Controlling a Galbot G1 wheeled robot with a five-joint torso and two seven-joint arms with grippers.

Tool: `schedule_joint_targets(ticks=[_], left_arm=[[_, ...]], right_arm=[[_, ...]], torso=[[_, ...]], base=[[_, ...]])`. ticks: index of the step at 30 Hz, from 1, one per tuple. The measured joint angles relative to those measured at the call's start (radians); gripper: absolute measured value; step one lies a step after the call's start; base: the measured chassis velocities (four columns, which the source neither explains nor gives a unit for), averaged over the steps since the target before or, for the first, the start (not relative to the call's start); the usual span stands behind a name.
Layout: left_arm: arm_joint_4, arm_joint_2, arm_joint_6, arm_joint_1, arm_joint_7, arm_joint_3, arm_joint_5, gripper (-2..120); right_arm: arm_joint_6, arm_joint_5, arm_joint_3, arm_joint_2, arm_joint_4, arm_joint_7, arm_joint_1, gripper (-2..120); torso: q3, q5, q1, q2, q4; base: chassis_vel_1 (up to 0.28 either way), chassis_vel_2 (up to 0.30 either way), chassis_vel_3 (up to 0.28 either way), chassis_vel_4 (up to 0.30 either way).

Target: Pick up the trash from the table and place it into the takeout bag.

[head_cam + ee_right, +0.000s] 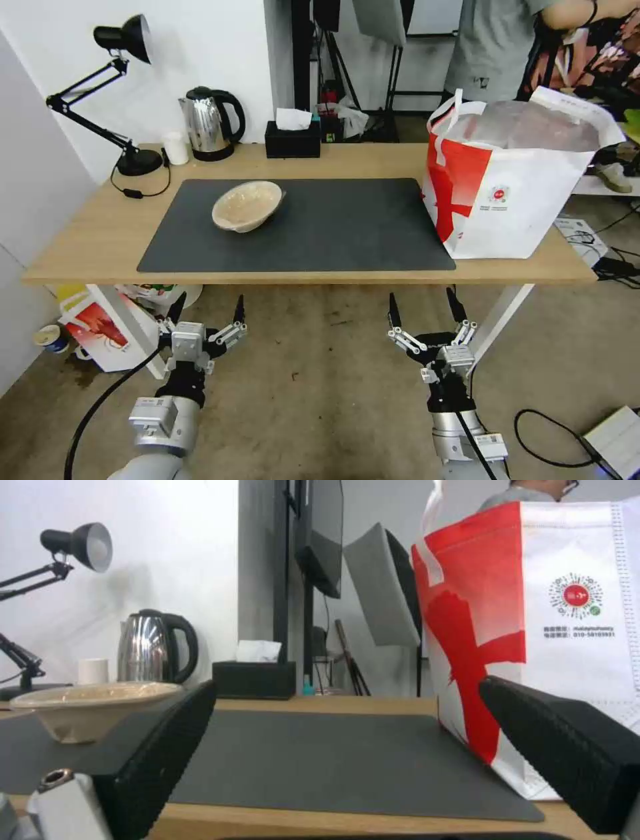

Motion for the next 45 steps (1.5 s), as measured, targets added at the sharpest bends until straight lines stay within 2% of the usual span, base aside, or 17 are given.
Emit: schedule_joint_targets(ticks=[13, 16, 17, 21, 22, 24, 25, 28, 32, 39, 41, 45], left_arm=[[0.011, -0.001, -0.017, -0.003, 0.001, -0.005, -0.002, 100], [0.065, -0.009, -0.103, -0.016, 0.007, -0.035, -0.017, 100], [0.065, -0.009, -0.103, -0.016, 0.007, -0.035, -0.017, 100], [0.145, -0.022, -0.232, -0.036, 0.019, -0.079, -0.042, 100], [0.145, -0.022, -0.232, -0.036, 0.019, -0.079, -0.042, 100], [0.187, -0.028, -0.3, -0.047, 0.025, -0.102, -0.055, 100], [0.187, -0.028, -0.3, -0.047, 0.025, -0.102, -0.055, 100], [0.256, -0.038, -0.41, -0.064, 0.034, -0.14, -0.075, 100], [0.284, -0.042, -0.455, -0.071, 0.038, -0.155, -0.084, 100], [0.382, -0.057, -0.613, -0.096, 0.051, -0.209, -0.113, 100], [0.389, -0.059, -0.625, -0.098, 0.052, -0.213, -0.116, 100], [0.448, -0.068, -0.72, -0.112, 0.06, -0.246, -0.134, 100]], right_arm=[[0.0, 0.0, 0.0, 0.0, 0.0, 0.0, 0.0, 100], [0.0, 0.0, 0.0, 0.0, 0.0, 0.0, 0.0, 100], [0.0, 0.0, 0.0, 0.0, 0.0, 0.0, 0.0, 100], [0.0, 0.0, 0.0, 0.0, 0.0, 0.0, 0.0, 100], [0.0, 0.0, 0.0, 0.0, 0.0, 0.0, 0.0, 100], [0.0, 0.0, 0.0, 0.0, 0.0, 0.0, 0.0, 100], [0.0, 0.0, 0.0, 0.0, 0.0, 0.0, 0.0, 100], [0.0, 0.0, 0.0, 0.0, 0.0, 0.0, 0.0, 100], [0.0, 0.0, 0.0, 0.0, 0.0, 0.0, 0.0, 100], [0.0, 0.0, 0.0, 0.0, 0.0, 0.0, 0.0, 100], [0.0, 0.0, 0.0, 0.0, 0.0, 0.0, 0.0, 100], [0.0, 0.0, 0.0, 0.0, 0.0, 0.0, 0.0, 100]], torso=[[0.0, 0.0001, 0.0, 0.0, 0.0], [0.0, 0.0, 0.0, 0.0, 0.0], [0.0, 0.0, 0.0, 0.0, 0.0], [0.0, 0.0, 0.0, 0.0, 0.0], [0.0, 0.0, 0.0, 0.0, 0.0], [0.0, 0.0, 0.0, 0.0, 0.0], [0.0, 0.0, 0.0, 0.0, 0.0], [0.0, -0.0001, 0.0, 0.0, 0.0], [0.0, -0.0001, 0.0, 0.0, 0.0], [0.0, 0.0, 0.0, 0.0, 0.0], [0.0, 0.0, 0.0, 0.0, 0.0], [0.0, 0.0, 0.0, 0.0, 0.0]], base=[[0.0, 0.0, 0.0, 0.0], [0.0, 0.0, 0.0, 0.0], [0.0, 0.0, 0.0, 0.0], [0.0, 0.0, 0.0, 0.0], [0.0, 0.0, 0.0, 0.0], [0.0, 0.0, 0.0, 0.0], [0.0, 0.0, 0.0, 0.0], [0.0, 0.0, 0.0, 0.0], [0.0, 0.0, 0.0, 0.0], [0.0, 0.0, 0.0, 0.0], [0.0, 0.0, 0.0, 0.0], [0.0, 0.0, 0.0, 0.0]])
